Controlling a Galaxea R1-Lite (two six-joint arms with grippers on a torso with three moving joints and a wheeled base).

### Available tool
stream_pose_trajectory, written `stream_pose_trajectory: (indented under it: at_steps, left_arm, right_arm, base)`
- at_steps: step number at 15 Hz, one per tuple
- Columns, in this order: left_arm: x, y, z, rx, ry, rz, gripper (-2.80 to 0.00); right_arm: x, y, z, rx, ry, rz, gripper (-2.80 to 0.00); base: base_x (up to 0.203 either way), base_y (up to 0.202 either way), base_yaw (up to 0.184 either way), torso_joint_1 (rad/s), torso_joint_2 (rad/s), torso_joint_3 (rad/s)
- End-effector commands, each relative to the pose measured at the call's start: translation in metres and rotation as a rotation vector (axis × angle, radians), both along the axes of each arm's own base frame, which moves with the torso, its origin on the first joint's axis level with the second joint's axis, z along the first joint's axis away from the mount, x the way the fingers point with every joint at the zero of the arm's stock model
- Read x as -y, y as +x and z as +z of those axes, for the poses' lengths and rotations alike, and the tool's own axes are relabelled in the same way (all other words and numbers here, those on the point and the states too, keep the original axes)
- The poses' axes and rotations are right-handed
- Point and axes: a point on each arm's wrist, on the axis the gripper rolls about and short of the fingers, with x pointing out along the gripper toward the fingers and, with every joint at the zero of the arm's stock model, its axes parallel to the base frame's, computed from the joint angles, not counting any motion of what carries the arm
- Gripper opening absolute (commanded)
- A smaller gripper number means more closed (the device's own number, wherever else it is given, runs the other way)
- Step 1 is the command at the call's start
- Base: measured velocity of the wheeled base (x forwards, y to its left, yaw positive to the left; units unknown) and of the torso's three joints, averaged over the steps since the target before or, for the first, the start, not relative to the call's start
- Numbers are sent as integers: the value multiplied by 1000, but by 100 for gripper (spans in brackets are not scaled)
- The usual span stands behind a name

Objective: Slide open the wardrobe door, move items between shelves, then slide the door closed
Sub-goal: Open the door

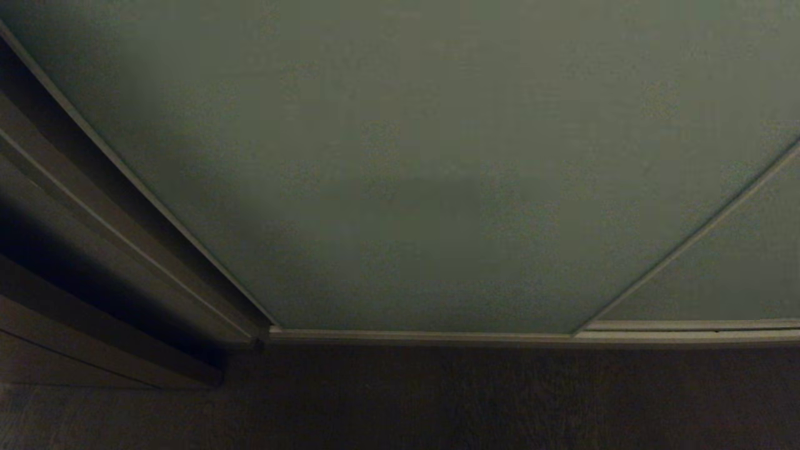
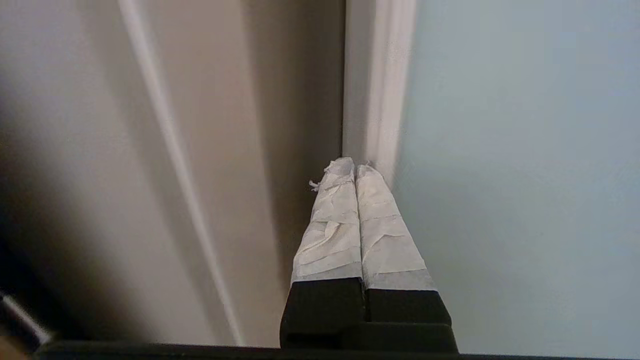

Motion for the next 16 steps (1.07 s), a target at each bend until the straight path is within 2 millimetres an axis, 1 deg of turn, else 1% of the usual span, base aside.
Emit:
stream_pose_trajectory:
  at_steps: [1,4,6,10,12,14,16]
  left_arm:
    - [-4,9,4,-3,-10,12,-280]
    - [-12,14,13,-5,-43,39,-280]
    - [-13,11,17,15,-34,49,-280]
    - [-15,21,11,-21,-30,52,-280]
    - [-15,21,11,-19,-32,61,-280]
    - [-15,16,11,-12,-34,64,-280]
    - [-14,19,5,-45,-28,44,-280]
  right_arm:
    - [0,0,0,-2,0,0,-280]
    - [0,0,0,-2,0,0,-280]
    - [0,0,0,-2,0,-1,-280]
    - [0,0,0,-2,0,-1,-280]
    - [0,0,0,-2,0,-1,-280]
    - [0,0,0,-2,0,0,-280]
    - [0,0,0,-2,0,0,-280]
  base:
    - [0,0,0,0,0,0]
    - [0,0,0,0,0,0]
    - [0,0,0,0,0,0]
    - [0,0,0,0,0,0]
    - [0,0,0,0,0,0]
    - [0,0,0,0,0,0]
    - [0,0,0,0,0,0]
